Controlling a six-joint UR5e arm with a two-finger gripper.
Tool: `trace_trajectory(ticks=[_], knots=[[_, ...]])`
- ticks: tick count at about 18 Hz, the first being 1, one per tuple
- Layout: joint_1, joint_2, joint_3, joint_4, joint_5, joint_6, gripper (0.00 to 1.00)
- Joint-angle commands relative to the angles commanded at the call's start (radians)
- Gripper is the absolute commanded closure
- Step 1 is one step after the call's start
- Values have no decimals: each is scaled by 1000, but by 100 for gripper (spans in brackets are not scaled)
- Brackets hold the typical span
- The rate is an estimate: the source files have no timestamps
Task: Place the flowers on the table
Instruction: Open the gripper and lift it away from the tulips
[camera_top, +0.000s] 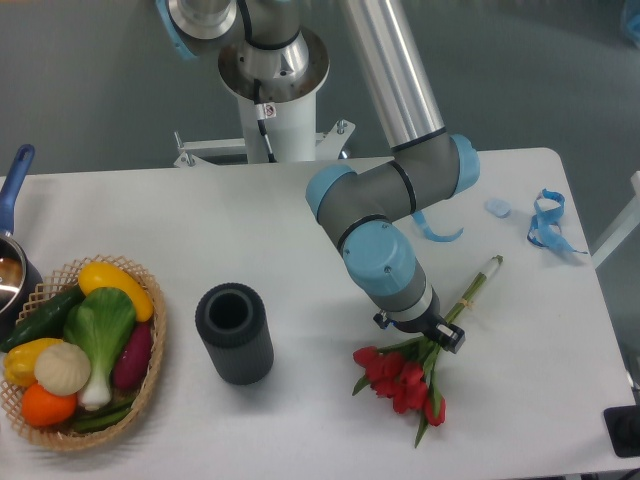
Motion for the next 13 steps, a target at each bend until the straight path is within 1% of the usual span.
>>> trace_trajectory(ticks=[3,6,7,8,10,11,13], knots=[[0,26,63,-2,-31,-2,0],[12,64,110,-3,-74,-5,0],[21,75,123,-3,-92,-3,0],[52,98,133,-8,-116,0,0],[89,121,146,-21,-185,2,0],[113,138,144,-38,-222,12,0],[161,166,144,-102,-288,89,0]])
